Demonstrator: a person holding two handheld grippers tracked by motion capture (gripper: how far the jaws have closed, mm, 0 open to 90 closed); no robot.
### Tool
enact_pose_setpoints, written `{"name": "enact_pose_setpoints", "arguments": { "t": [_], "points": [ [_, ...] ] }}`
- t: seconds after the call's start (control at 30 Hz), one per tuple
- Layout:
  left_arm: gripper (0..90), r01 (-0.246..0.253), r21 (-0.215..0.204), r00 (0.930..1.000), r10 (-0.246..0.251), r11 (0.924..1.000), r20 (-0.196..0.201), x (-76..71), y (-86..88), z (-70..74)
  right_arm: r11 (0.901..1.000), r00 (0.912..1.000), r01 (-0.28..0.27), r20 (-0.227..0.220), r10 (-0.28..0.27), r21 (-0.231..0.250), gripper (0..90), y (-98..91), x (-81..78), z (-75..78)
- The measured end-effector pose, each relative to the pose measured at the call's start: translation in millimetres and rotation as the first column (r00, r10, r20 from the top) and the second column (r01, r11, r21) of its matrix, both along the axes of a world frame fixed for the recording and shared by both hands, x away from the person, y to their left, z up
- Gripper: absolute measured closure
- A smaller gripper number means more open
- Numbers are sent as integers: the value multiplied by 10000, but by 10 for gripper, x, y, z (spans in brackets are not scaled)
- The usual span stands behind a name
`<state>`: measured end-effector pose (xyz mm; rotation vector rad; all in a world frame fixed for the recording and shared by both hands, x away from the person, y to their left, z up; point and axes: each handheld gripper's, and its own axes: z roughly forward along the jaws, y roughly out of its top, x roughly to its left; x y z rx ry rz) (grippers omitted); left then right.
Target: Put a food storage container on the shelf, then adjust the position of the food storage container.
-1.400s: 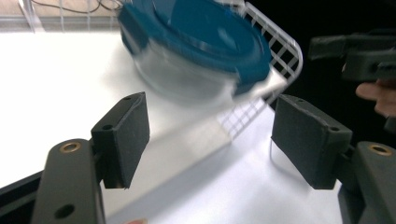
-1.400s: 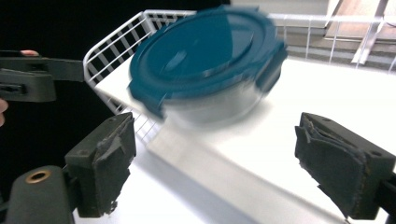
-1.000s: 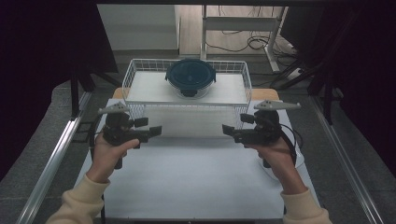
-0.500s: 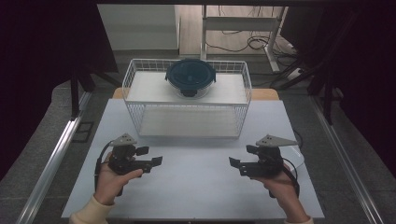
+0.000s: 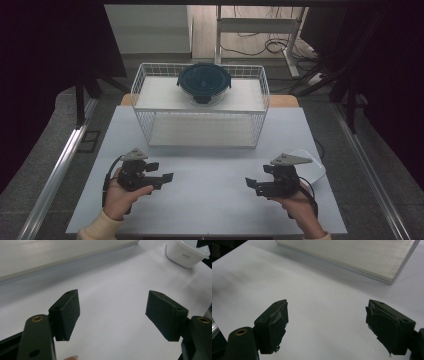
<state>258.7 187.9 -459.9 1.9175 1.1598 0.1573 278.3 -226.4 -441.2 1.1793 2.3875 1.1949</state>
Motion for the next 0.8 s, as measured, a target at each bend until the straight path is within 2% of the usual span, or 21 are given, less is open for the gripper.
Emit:
{"name": "enact_pose_setpoints", "arguments": {
  "t": [0.17, 0.37, 0.63, 0.8],
  "points": [
    [272, 14, 42, 10000, -14, 10000, -38, -16, -4, -16, 10000, 10000, -19, -49, 18, -82, 181, 20, 12, -12],
    [269, 3, 25, 10000, -3, 10000, -62, -8, -4, -16, 10000, 9999, 46, 103, -46, -51, 190, -11, 16, 41],
    [265, 13, -65, 9996, -15, 10000, -286, 23, 11, -73, 9988, 9986, 471, 235, -475, 144, 239, -238, 60, 141],
    [263, -18, -69, 9995, 16, 10000, -324, 32, 29, -79, 9967, 9955, 812, 483, -812, 9, 291, -404, 101, 219]
  ]
}}
